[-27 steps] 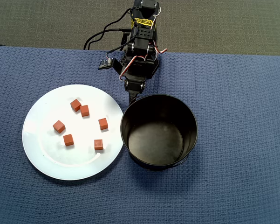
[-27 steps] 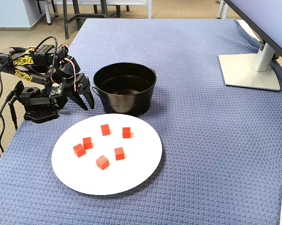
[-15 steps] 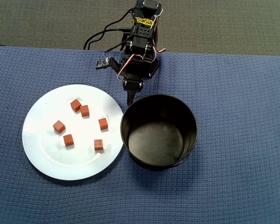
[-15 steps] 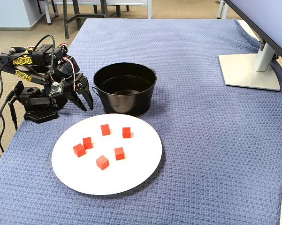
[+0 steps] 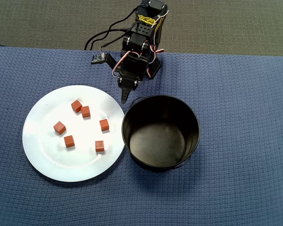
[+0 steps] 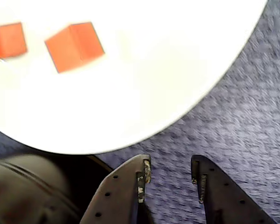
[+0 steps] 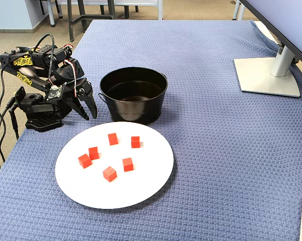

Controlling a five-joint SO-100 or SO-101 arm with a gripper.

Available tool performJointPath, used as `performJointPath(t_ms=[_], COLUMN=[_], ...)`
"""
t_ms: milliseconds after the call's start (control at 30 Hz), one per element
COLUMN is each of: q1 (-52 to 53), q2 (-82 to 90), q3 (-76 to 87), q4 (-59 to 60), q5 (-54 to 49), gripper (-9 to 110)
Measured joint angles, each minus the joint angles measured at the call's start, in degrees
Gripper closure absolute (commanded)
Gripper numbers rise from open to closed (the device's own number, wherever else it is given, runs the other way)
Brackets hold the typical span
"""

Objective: Pick up the red cubes from the white plate and place them in the black recipient

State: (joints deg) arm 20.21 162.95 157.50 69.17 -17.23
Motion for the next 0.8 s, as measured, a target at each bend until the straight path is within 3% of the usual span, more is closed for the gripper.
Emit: performJointPath(t_ms=[400, 800], q1=[10.9, 7.5], q2=[-22.9, -41.1], q3=[-14.9, -19.8], q4=[-4.7, -17.1], q5=[-6.8, -35.5], gripper=[93, 83])
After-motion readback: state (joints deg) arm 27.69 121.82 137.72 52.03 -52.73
